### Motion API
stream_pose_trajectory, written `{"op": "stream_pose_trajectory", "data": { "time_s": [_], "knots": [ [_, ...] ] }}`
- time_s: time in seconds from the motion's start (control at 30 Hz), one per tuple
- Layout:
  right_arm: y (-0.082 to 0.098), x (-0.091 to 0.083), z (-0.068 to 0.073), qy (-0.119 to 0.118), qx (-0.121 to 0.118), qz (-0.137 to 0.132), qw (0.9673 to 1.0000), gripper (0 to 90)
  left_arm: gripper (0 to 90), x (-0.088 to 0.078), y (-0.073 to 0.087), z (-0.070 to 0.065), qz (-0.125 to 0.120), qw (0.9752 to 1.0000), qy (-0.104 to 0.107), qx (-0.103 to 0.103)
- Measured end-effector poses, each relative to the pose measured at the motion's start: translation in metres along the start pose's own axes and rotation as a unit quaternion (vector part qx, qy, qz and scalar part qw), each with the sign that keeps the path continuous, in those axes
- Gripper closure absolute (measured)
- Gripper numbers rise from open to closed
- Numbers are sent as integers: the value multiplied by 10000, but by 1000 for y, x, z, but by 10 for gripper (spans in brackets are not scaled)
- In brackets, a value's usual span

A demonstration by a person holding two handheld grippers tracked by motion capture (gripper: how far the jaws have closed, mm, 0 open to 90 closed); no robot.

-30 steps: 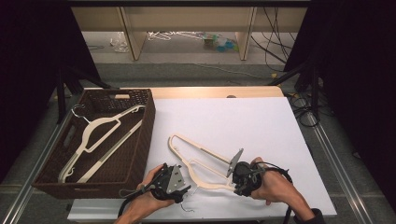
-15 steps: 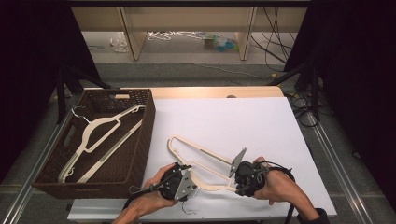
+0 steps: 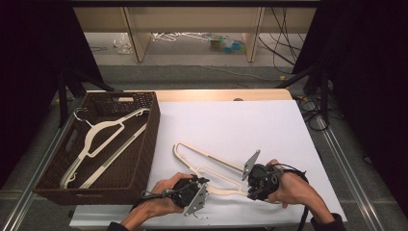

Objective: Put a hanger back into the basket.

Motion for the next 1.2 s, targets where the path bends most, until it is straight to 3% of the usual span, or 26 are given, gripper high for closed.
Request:
{"op": "stream_pose_trajectory", "data": {
  "time_s": [0.07,0.1,0.2,0.27,0.33,0.43,0.47,0.53,0.6,0.67,0.7,0.8,0.87,0.9,0.93,0.97,1.07,1.13,1.17,1.2],
  "knots": [
    [2,0,-2,-46,31,-22,10000,794,718,-4,-6,4,11,10000,-69,64],
    [4,0,-3,-94,37,-37,9999,892,738,-5,-8,5,35,9999,-67,71],
    [8,-1,-7,-236,153,-199,9994,882,763,-9,-13,7,94,9998,-113,131],
    [9,-4,-11,-218,295,-331,9988,831,775,-12,-16,9,103,9998,-145,117],
    [9,-10,-16,1,454,-471,9979,743,791,-17,-19,15,151,9996,-209,107],
    [4,-28,-23,197,733,-908,9930,640,814,-26,-25,22,193,9994,-285,-14],
    [3,-34,-26,335,789,-1031,9910,596,827,-29,-28,27,187,9993,-311,51],
    [-1,-47,-36,662,987,-1386,9832,515,848,-35,-31,38,105,9988,-486,0],
    [-5,-60,-42,885,1210,-1791,9723,474,855,-42,-33,50,83,9986,-525,-88],
    [-8,-73,-47,1029,1289,-2181,9619,455,857,-49,-32,60,24,9978,-574,-345],
    [-10,-78,-47,1140,1319,-2331,9567,444,857,-53,-29,63,47,9960,-615,-653],
    [-11,-94,-47,1359,1400,-2567,9466,434,857,-61,-25,76,-75,9927,-628,-1029],
    [-10,-103,-44,1270,1437,-2616,9459,429,858,-66,-25,83,-293,9878,-659,-1377],
    [-11,-105,-43,1318,1462,-2714,9421,422,858,-69,-25,88,-371,9854,-718,-1497],
    [-9,-106,-41,1267,1431,-2671,9445,411,857,-73,-26,92,-495,9823,-684,-1673],
    [-9,-104,-39,1234,1439,-2667,9450,406,857,-77,-27,96,-580,9795,-664,-1809],
    [-8,-94,-36,1109,1440,-2612,9480,402,858,-90,-28,109,-861,9675,-564,-2309],
    [-8,-89,-36,1062,1448,-2579,9493,398,857,-100,-29,115,-1023,9573,-458,-2665],
    [-9,-86,-35,1067,1461,-2566,9494,397,857,-106,-29,119,-1170,9483,-388,-2924],
    [-10,-84,-35,1073,1466,-2597,9484,397,857,-111,-30,121,-1273,9409,-330,-3122]
  ]
}}
Point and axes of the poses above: each handheld gripper's, and its own axes: x roughly forward along the jaws, y roughly out of its underside, z roughly to its left, the point moved 8 cm from there along x, roughly forward along the jaws, and after that the axes turned 9 degrees about y, right-handed, at the moved point
